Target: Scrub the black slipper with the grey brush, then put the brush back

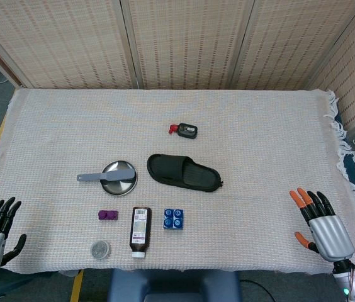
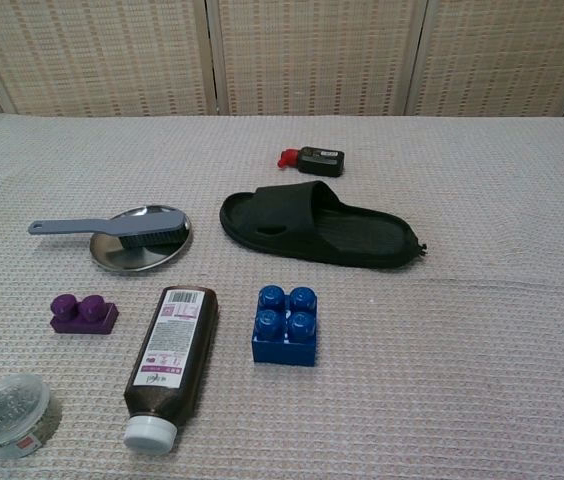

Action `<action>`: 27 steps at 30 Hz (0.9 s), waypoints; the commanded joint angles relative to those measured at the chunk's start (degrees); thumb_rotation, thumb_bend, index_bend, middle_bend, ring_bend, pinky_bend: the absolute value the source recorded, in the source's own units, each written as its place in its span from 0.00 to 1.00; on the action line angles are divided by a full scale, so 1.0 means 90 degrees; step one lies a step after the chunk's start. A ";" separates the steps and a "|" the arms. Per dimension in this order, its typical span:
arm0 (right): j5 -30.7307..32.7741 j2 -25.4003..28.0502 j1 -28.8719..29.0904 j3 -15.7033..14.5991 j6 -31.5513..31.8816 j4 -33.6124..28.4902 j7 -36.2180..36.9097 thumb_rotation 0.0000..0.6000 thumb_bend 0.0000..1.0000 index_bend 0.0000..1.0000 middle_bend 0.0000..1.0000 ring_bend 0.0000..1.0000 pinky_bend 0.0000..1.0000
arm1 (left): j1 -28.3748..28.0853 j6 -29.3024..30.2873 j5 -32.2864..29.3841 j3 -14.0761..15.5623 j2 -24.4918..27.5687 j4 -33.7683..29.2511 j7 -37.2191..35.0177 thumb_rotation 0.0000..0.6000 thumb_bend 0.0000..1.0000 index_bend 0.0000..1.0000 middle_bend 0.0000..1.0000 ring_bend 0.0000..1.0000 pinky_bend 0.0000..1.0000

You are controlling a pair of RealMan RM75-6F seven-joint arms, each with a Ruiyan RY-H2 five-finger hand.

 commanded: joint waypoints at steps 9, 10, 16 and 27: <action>0.0048 -0.0005 0.0011 0.0011 -0.0042 -0.0022 -0.0021 1.00 0.14 0.00 0.00 0.00 0.00 | -0.0547 -0.0466 0.0166 -0.0190 -0.0160 0.0155 -0.0309 1.00 0.38 0.07 0.05 0.24 0.50; 0.0061 -0.0020 0.0017 0.0007 -0.0069 -0.0012 -0.0044 1.00 0.14 0.00 0.00 0.00 0.00 | -0.0667 -0.0623 0.0131 -0.0239 -0.0147 0.0076 -0.0361 1.00 0.38 0.07 0.06 0.34 0.61; 0.0165 -0.0110 0.0050 0.0024 -0.0198 0.0049 -0.0177 1.00 0.14 0.00 0.00 0.00 0.00 | -0.1401 -0.1676 -0.0407 -0.0685 -0.0180 -0.0598 -0.0066 1.00 0.38 0.13 0.15 0.74 0.97; 0.0487 -0.0173 0.0128 0.0123 -0.0442 0.0209 -0.0195 1.00 0.14 0.00 0.00 0.00 0.00 | -0.2462 -0.3065 -0.1855 -0.1301 -0.1306 -0.0557 0.2271 1.00 0.38 0.20 0.19 0.93 1.00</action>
